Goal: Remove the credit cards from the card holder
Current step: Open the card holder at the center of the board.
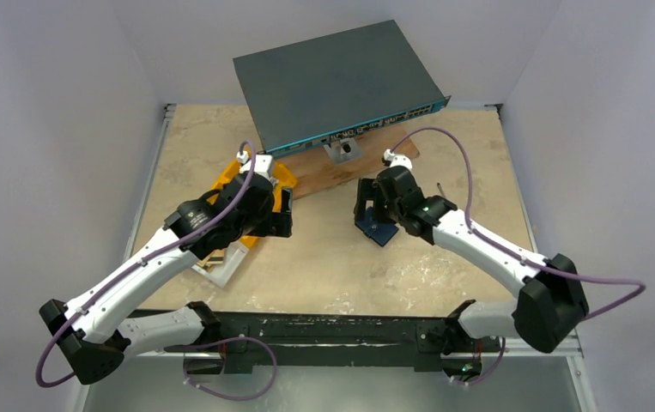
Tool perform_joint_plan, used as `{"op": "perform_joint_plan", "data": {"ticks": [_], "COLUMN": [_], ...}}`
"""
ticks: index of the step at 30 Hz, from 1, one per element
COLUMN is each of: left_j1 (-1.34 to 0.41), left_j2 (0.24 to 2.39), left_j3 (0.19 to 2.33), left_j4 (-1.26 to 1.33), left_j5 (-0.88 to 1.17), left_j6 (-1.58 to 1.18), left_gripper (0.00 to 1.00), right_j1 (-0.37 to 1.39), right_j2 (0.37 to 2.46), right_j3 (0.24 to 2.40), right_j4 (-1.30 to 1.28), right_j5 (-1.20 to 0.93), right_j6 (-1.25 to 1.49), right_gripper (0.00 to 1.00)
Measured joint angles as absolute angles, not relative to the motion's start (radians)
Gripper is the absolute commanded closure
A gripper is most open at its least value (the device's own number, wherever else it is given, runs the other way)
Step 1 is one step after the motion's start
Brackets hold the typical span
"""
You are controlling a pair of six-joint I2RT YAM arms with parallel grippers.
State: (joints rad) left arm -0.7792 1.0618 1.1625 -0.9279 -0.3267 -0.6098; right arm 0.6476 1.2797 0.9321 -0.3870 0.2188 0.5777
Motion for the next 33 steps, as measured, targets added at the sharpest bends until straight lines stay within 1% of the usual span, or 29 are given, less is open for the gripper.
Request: {"op": "perform_joint_plan", "data": {"ticks": [5, 9, 19, 23, 26, 33], "left_j1": [-0.777, -0.768, -0.759, -0.759, -0.759, -0.759], "left_j2": [1.065, 1.065, 1.065, 1.065, 1.066, 1.070], "left_j3": [1.144, 1.132, 1.130, 1.130, 1.130, 1.130], "left_j4": [-0.949, -0.959, -0.968, -0.970, -0.971, -0.972], "left_j5": [-0.327, -0.327, -0.326, -0.321, -0.319, -0.315], "left_j6": [-0.627, -0.636, -0.636, -0.636, -0.636, -0.636], "left_gripper": [0.00, 0.00, 0.00, 0.00, 0.00, 0.00], "right_j1": [0.669, 0.678, 0.678, 0.678, 0.677, 0.666], "right_j2": [1.407, 1.463, 1.522, 1.563, 1.583, 1.584], "right_j3": [0.933, 0.933, 0.933, 0.933, 0.933, 0.929], "right_j4": [-0.382, -0.385, -0.361, -0.342, -0.336, -0.323], "right_j5": [0.225, 0.249, 0.280, 0.289, 0.303, 0.331], "right_j6": [0.584, 0.589, 0.620, 0.623, 0.627, 0.630], "right_gripper": [0.18, 0.24, 0.52, 0.52, 0.50, 0.50]}}
